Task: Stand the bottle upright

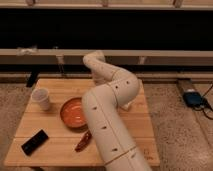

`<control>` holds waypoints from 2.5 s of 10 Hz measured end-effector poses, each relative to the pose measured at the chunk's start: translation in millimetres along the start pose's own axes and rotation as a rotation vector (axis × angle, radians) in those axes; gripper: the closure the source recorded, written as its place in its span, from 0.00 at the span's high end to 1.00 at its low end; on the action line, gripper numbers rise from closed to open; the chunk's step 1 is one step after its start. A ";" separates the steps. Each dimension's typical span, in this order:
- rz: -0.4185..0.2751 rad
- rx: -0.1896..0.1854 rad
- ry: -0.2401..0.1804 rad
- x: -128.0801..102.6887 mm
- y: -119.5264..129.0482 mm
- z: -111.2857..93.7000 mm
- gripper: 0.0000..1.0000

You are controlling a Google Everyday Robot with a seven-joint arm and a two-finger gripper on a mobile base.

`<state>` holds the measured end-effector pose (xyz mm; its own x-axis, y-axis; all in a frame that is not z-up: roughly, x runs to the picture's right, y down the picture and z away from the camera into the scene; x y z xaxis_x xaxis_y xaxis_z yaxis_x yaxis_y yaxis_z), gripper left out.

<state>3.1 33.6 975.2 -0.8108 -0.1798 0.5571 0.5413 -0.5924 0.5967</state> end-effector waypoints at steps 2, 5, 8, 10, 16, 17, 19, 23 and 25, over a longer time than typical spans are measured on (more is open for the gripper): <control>-0.001 -0.022 0.038 -3.6 -2.7 -18.7 0.00; -0.015 -0.047 0.112 -1.3 -13.6 -43.1 0.00; -0.035 -0.070 0.209 1.2 -24.4 -65.3 0.00; -0.048 -0.085 0.272 2.7 -30.4 -80.6 0.00; -0.085 -0.102 0.496 3.1 -38.8 -117.3 0.00; -0.115 -0.095 0.566 4.3 -40.9 -122.9 0.00; -0.175 -0.099 0.647 2.4 -42.1 -129.8 0.00; -0.368 -0.143 0.874 -4.3 -50.2 -156.8 0.00; -0.382 -0.144 0.904 -2.9 -52.5 -161.6 0.00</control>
<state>-58.9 -61.7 848.9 -0.8223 -0.4529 -0.3445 0.2243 -0.8143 0.5353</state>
